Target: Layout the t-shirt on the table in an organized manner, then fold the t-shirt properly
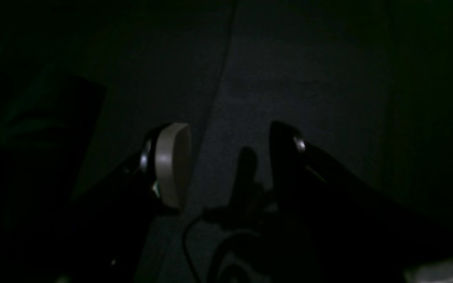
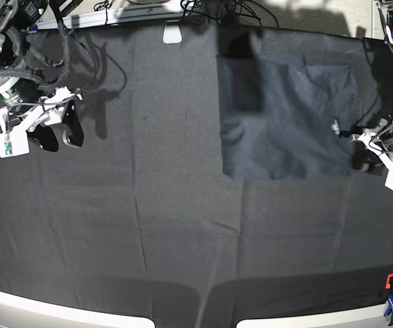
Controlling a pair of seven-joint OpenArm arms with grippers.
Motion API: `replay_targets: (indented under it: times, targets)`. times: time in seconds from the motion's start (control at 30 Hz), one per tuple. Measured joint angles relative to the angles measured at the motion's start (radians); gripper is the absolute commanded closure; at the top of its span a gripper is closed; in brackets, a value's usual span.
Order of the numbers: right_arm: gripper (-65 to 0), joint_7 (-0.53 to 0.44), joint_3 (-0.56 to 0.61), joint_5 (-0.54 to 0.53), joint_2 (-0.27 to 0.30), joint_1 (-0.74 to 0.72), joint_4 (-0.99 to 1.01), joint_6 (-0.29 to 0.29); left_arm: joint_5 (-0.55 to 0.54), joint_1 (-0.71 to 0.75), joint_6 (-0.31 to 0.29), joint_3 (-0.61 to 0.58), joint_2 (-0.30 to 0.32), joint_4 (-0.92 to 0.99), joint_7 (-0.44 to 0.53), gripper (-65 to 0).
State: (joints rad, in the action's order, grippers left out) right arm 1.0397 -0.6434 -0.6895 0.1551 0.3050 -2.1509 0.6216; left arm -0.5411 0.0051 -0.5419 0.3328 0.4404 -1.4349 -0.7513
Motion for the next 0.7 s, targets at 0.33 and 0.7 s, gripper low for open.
replay_targets:
  times: [0.33, 0.7]
  targets:
    - [-28.2, -0.075, 0.008, 0.000, 0.001, 0.000, 0.000, 0.000, -0.412, -0.005, -0.105, 0.057, 0.107, -0.023, -0.144, -17.0]
    - [0.0, -0.185, 0.394, 0.195, -0.006, -0.120, 0.069, 0.006, -0.566, 0.212, -0.148, 0.068, -0.006, -0.069, -0.231, 0.0]
